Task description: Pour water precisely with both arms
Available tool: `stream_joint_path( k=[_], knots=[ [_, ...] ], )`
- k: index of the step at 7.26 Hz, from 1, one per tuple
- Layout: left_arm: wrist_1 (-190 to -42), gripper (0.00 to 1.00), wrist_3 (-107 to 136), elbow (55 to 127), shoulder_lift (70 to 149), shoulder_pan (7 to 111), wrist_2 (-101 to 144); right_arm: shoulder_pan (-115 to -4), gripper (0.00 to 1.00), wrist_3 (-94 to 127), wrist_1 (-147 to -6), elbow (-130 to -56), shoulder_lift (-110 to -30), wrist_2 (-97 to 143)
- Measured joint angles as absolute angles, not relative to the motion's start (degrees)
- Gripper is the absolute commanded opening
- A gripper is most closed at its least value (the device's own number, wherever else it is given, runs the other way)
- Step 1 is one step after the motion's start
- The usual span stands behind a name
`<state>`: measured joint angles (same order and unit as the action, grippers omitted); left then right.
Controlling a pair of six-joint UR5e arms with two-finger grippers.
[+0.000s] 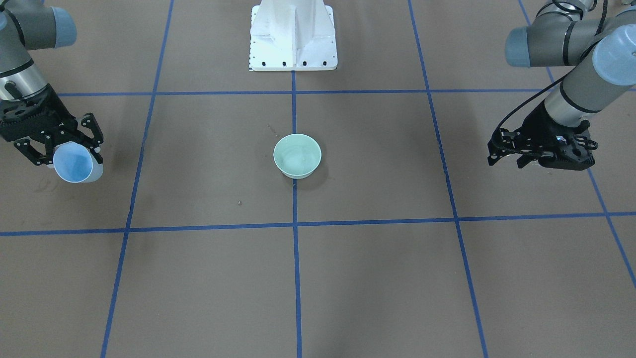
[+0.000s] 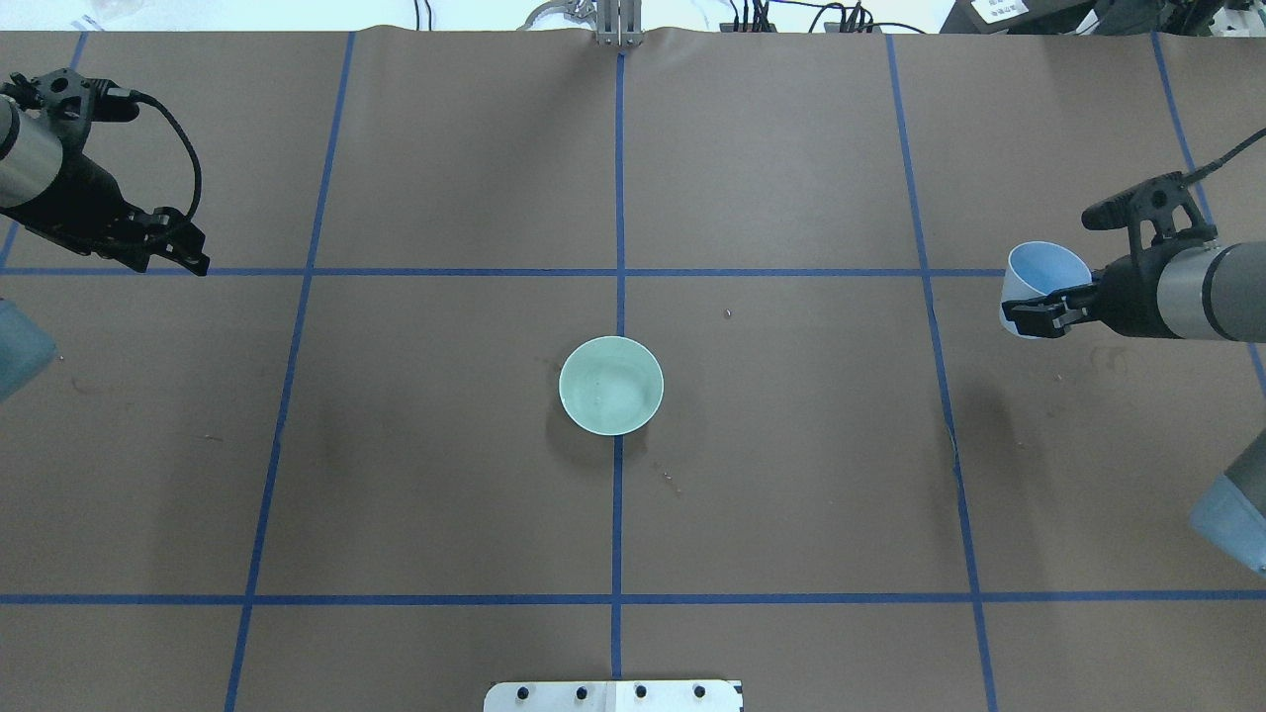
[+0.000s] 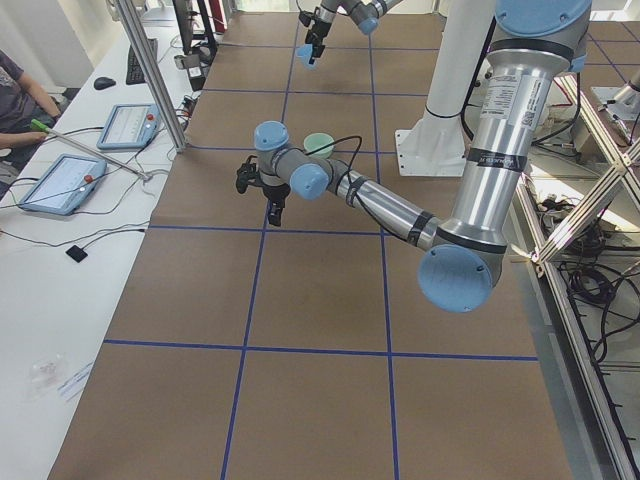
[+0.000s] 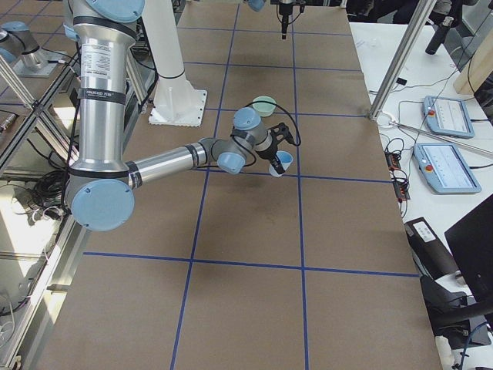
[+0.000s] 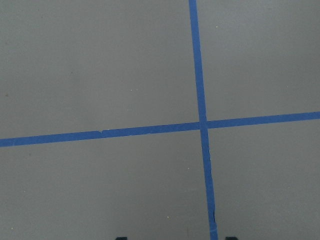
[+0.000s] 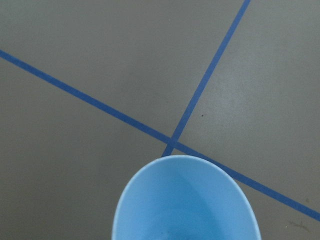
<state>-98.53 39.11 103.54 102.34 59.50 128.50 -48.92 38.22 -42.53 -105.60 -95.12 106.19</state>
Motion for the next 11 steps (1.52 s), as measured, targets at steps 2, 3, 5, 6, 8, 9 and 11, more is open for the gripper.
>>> stream_joint_path(
  k=[2,3,5,6,8,9,11],
  knots=[
    [-98.47,0.72,39.13,103.73,102.34,59.56,128.5,-48.91,0.08,40.62,-26.55,-96.47,-96.19,103.85],
    [-98.42,0.72,39.17,103.8,102.29,59.57,128.5,-48.8,0.08,40.85,-18.32,-91.04,-96.07,101.25],
    [-98.36,0.72,39.14,103.86,102.23,59.62,128.5,-48.67,0.12,40.95,-7.87,-83.43,-95.27,97.81],
    [-98.37,0.72,39.14,103.87,102.22,59.65,128.5,-48.64,0.15,40.95,-6.47,-82.2,-95.1,96.84],
    [-98.39,0.72,39.13,103.88,102.22,59.67,128.5,-48.41,0.39,40.96,-5.74,-80.82,-95.03,96.12],
    [-98.41,0.72,39.12,103.89,102.22,59.68,128.5,-48.13,0.43,40.94,-5.72,-80.45,-95.01,96.03],
    [-98.43,0.72,39.13,103.89,102.22,59.68,128.5,-47.65,0.54,40.88,-5.71,-79.91,-94.95,95.91]
  ],
)
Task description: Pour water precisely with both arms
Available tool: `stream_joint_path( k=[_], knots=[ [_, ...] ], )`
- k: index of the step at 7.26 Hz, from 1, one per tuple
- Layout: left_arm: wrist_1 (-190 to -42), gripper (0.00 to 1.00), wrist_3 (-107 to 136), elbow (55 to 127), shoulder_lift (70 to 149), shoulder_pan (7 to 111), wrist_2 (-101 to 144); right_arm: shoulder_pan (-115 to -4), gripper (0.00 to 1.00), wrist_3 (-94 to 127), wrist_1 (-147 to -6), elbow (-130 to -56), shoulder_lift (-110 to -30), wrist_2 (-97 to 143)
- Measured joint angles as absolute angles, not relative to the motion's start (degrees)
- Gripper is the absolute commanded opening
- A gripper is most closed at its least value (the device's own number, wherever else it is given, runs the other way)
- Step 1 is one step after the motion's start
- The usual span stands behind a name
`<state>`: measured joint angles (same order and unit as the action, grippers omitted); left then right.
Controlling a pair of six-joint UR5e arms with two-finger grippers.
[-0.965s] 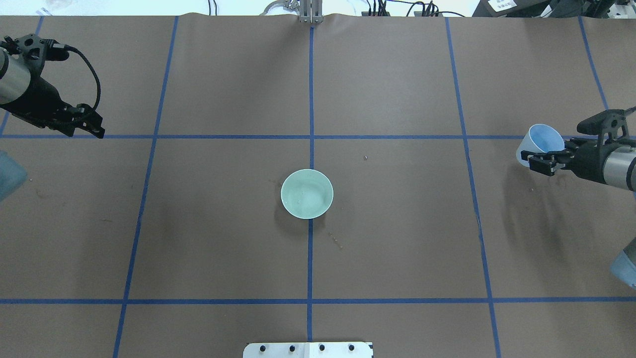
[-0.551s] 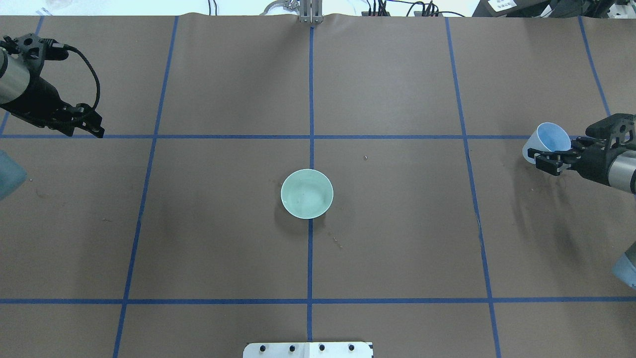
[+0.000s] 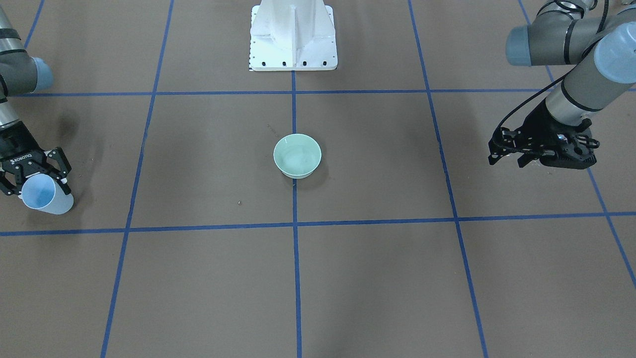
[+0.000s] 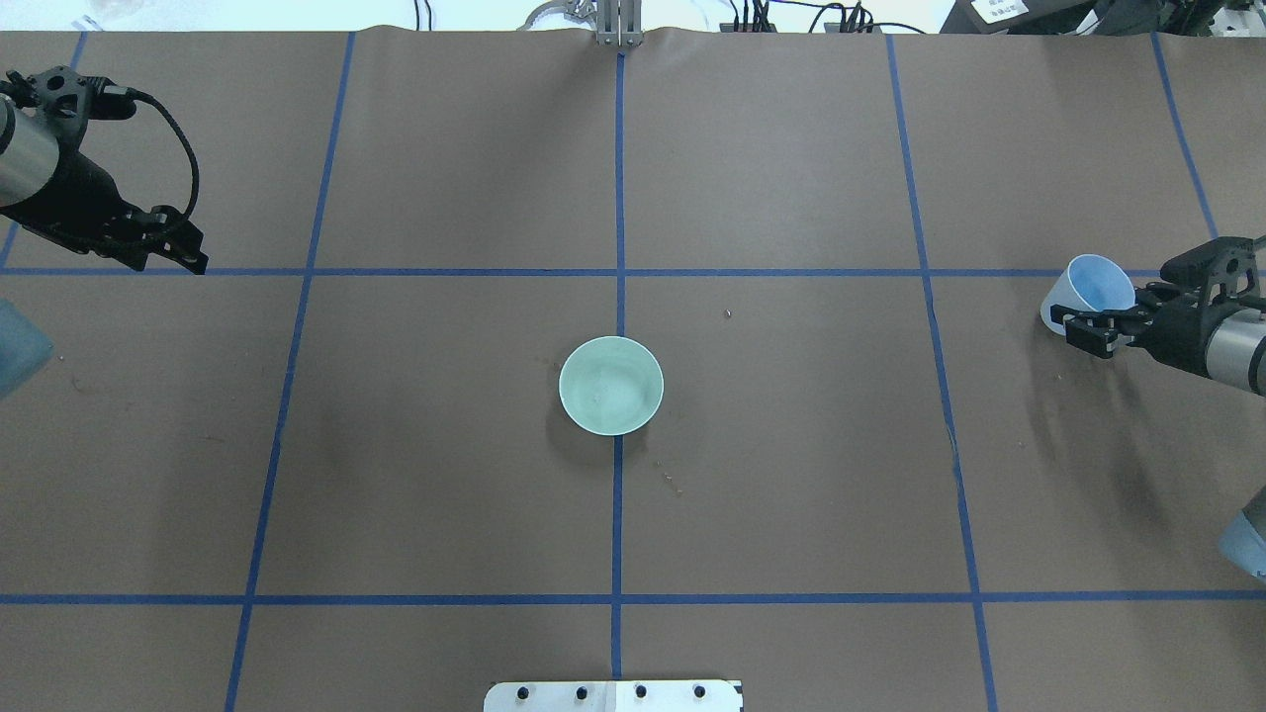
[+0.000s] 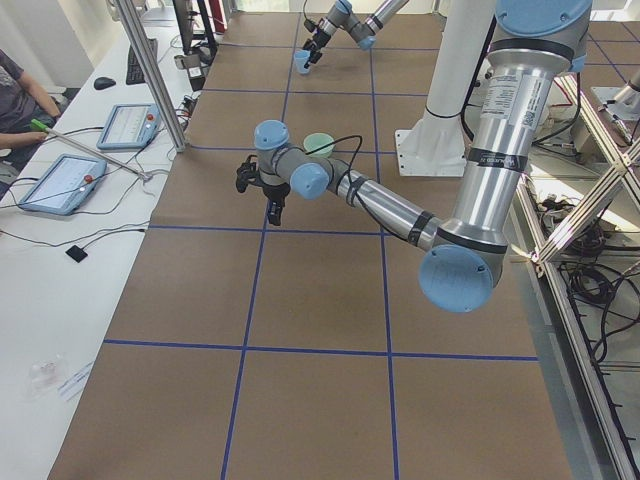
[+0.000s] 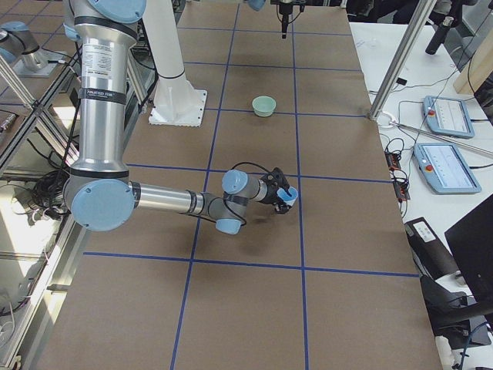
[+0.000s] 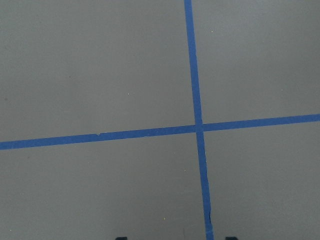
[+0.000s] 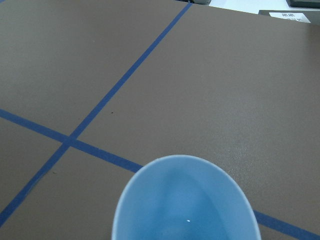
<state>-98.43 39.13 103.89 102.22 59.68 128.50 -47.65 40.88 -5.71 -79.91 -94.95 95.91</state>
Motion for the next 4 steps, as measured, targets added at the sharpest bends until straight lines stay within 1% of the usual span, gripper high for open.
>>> stream_joint_path(
  k=[1,3,4],
  knots=[
    [-98.44,0.72,39.15,103.89,102.22,59.68,128.5,-47.51,0.67,40.87,-5.73,-79.82,-94.94,95.84],
    [-98.44,0.72,39.12,103.89,102.22,59.68,128.5,-47.31,0.99,40.83,-5.79,-79.67,-94.92,95.82],
    [-98.44,0.72,39.11,103.89,102.22,59.68,128.5,-47.22,0.99,40.85,-5.8,-79.52,-94.92,95.88]
  ],
)
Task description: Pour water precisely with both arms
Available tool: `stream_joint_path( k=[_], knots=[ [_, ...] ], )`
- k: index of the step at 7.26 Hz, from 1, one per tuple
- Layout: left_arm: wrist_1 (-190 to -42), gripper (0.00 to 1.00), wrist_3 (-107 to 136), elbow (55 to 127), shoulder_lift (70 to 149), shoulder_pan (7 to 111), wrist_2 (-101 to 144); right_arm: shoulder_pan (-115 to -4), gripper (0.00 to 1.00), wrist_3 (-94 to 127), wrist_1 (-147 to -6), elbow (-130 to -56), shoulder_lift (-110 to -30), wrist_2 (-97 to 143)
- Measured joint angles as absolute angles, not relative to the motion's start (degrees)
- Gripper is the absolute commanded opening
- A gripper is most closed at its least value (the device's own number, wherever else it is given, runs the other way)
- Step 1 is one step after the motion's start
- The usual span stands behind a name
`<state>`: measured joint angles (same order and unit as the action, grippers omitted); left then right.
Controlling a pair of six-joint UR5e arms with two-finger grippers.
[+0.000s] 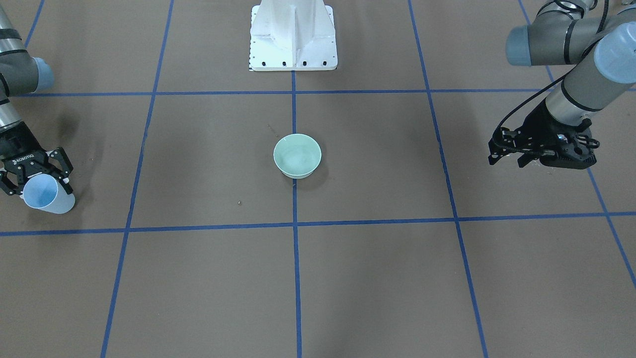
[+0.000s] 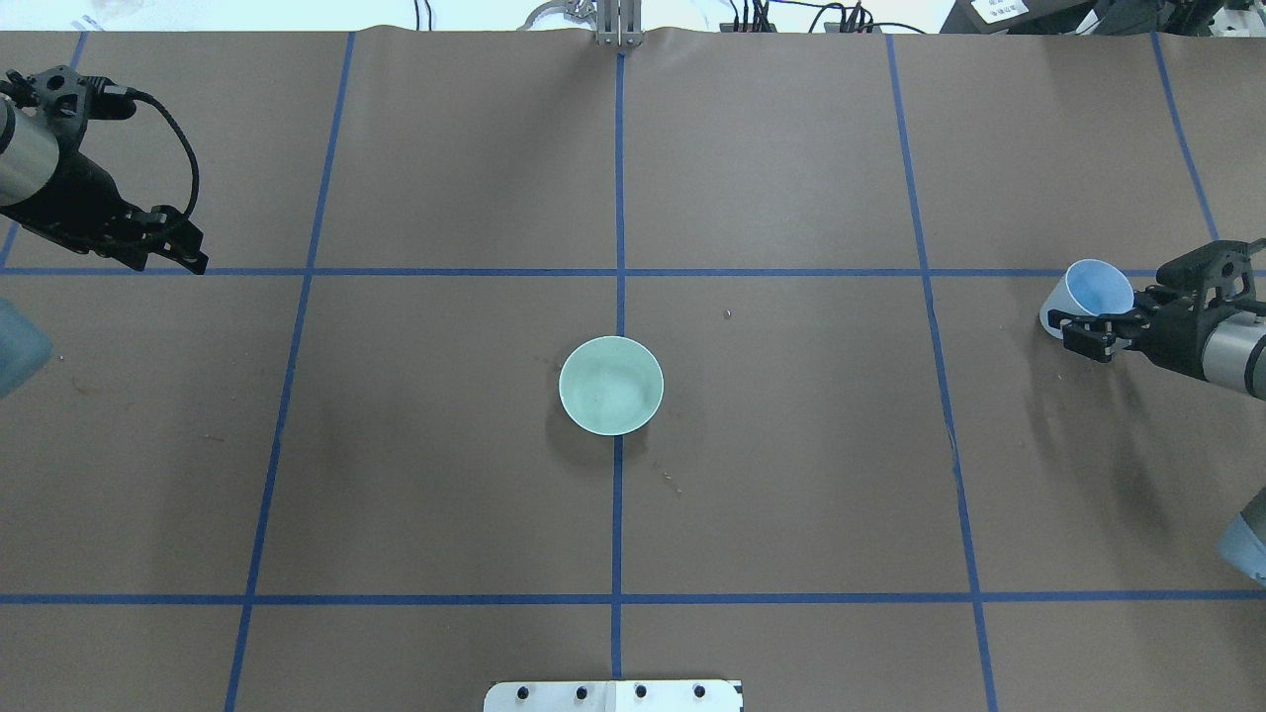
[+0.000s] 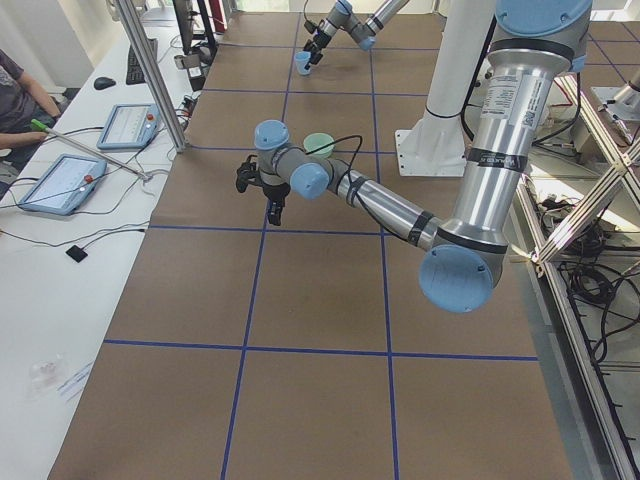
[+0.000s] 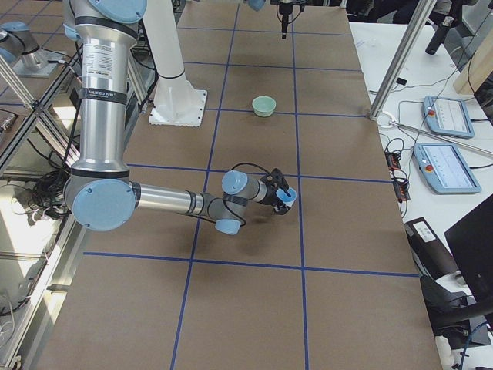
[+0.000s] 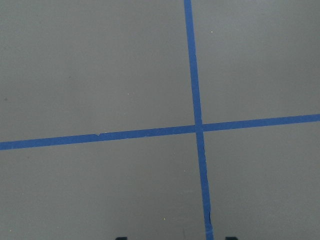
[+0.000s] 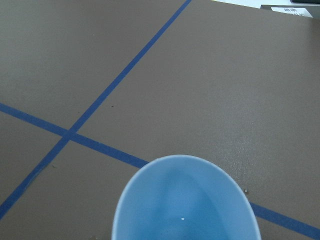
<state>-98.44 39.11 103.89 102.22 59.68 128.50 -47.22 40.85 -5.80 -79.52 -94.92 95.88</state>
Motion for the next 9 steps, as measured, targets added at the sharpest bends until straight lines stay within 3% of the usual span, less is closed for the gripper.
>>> stream_joint_path(
  k=[4,9],
  knots=[
    [-98.44,0.72,39.11,103.89,102.13,59.68,128.5,-47.12,0.99,40.87,-5.3,-79.33,-95.53,96.24],
    [-98.44,0.73,39.19,103.96,101.87,59.68,128.5,-47.12,0.99,40.95,3.34,-79.45,-102.84,97.63]
  ],
)
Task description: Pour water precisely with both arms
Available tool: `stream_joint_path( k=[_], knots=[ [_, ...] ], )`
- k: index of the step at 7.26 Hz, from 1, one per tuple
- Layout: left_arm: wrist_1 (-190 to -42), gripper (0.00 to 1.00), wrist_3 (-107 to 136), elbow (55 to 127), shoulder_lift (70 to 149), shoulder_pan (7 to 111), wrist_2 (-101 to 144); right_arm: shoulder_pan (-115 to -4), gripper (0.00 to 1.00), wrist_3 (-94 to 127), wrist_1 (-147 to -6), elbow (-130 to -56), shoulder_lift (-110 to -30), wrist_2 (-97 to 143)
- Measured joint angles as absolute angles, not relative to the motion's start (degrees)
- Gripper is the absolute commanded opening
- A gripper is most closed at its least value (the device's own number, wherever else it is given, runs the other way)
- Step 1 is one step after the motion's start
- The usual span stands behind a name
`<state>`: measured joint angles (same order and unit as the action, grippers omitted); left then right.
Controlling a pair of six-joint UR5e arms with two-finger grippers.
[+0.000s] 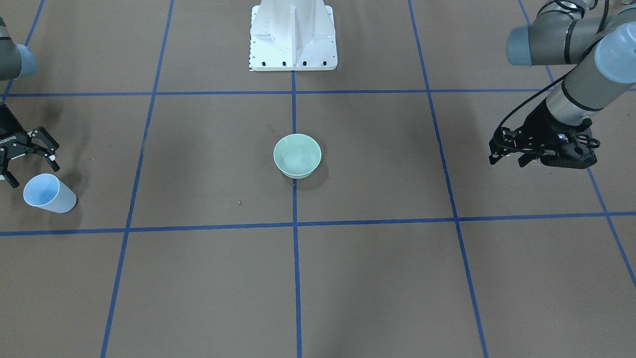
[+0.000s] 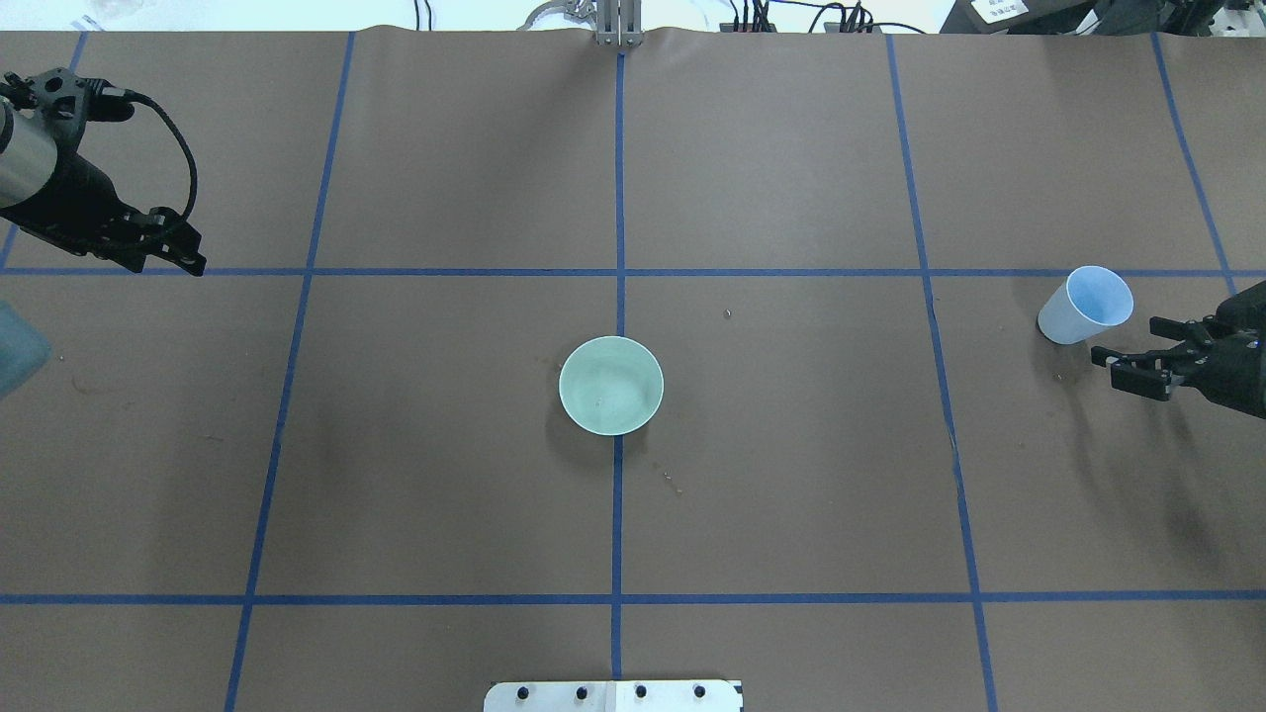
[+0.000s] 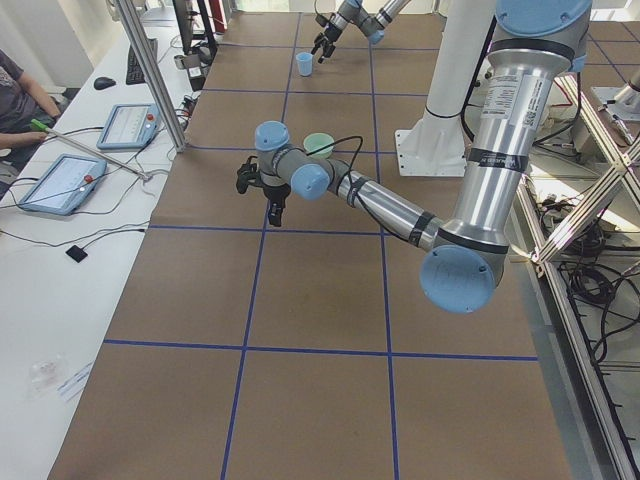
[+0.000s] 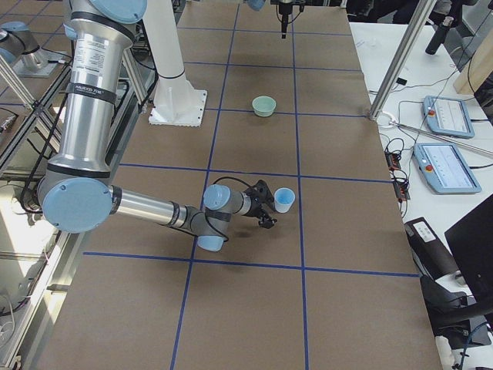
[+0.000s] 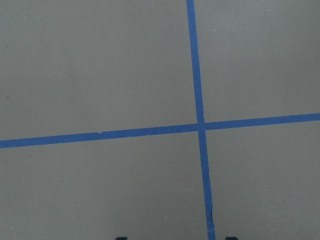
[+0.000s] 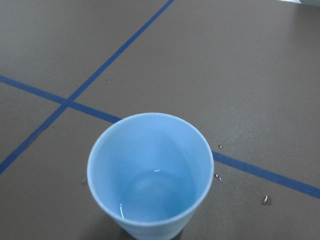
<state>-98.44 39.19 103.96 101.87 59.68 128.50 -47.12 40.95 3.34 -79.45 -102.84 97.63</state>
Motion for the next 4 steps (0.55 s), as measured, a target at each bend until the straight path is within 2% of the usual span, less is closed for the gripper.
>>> stream_joint_path(
  k=[4],
  knots=[
    [-98.44,0.73,39.12,104.22,101.71,59.77,128.48,-50.61,0.99,40.65,5.47,-77.85,-106.41,102.34]
  ],
)
